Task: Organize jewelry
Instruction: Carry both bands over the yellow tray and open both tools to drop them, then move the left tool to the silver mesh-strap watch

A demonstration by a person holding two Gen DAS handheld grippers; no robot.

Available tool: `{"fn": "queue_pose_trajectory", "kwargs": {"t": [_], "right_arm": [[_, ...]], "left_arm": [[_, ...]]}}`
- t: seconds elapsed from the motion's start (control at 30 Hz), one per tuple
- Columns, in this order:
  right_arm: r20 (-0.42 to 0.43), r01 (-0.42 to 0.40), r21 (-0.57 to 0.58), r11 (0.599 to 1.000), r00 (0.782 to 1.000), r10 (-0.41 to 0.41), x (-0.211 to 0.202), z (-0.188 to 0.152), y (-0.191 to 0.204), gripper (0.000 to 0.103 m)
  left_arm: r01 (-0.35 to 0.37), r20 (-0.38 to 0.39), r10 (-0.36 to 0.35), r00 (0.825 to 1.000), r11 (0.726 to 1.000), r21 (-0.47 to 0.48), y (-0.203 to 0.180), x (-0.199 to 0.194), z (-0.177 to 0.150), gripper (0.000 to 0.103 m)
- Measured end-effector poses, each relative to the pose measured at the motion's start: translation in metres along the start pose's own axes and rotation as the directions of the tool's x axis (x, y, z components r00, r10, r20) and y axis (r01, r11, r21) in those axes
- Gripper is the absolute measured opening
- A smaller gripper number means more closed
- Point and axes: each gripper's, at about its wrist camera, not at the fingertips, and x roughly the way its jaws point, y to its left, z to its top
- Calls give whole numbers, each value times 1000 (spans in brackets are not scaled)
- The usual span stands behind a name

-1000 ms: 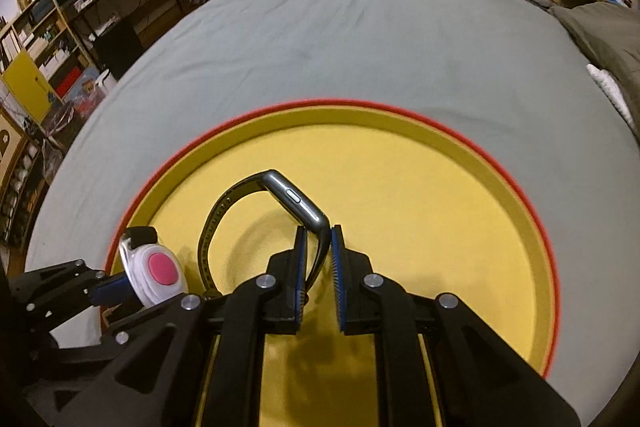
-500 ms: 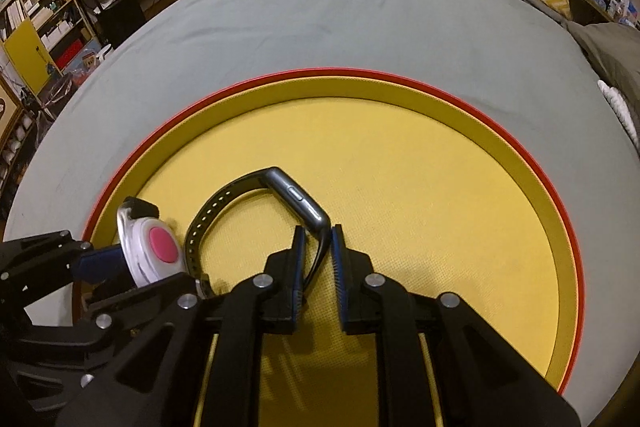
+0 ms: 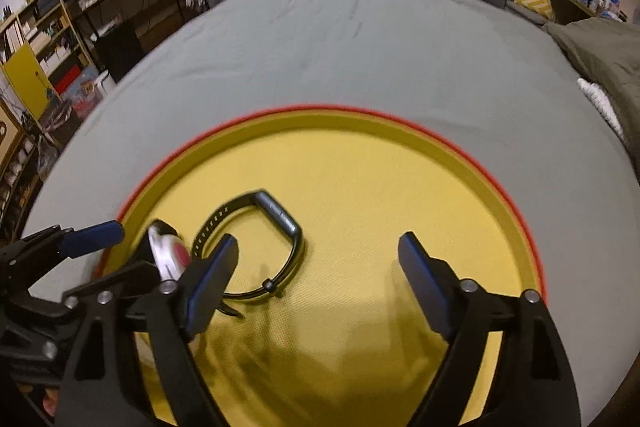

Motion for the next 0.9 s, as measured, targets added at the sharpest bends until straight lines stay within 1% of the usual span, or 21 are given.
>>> {"fn": "queue_pose_trajectory", "kwargs": {"t": [0.03,0.17,0.3,0.43,0.5,0.67,0.77,0.83,0.9], "right_arm": [[10,6,3,1000,1000,-6,-6,1,-1,90],[35,17,18,1000,999,-18,-21,10,-2,90],[70,28,31,999,997,-30,-43,13,-4,90],[102,32,51,998,994,-37,-69,9,-12,90],[109,40,59,997,993,-46,-80,7,-17,90],[135,56,80,995,989,-67,-112,-4,-33,90],[159,52,102,993,985,-68,-137,-13,-52,90],[177,78,112,991,979,-97,-156,-20,-65,90],[187,96,135,986,975,-120,-174,-30,-80,90]], "left_arm": [[-2,6,2,1000,1000,-2,0,-4,1,88],[7,21,-7,1000,1000,5,-6,-16,9,93],[3,48,-6,999,999,51,-29,-30,15,95],[1,57,-6,998,996,89,-53,-42,15,96],[-3,67,-4,998,994,108,-67,-49,15,96],[13,87,-27,996,987,160,-104,-67,12,97],[35,88,-54,995,977,210,-131,-76,8,97],[48,94,-73,993,968,246,-151,-81,4,97],[80,82,-105,991,961,266,-170,-85,-2,97]]}}
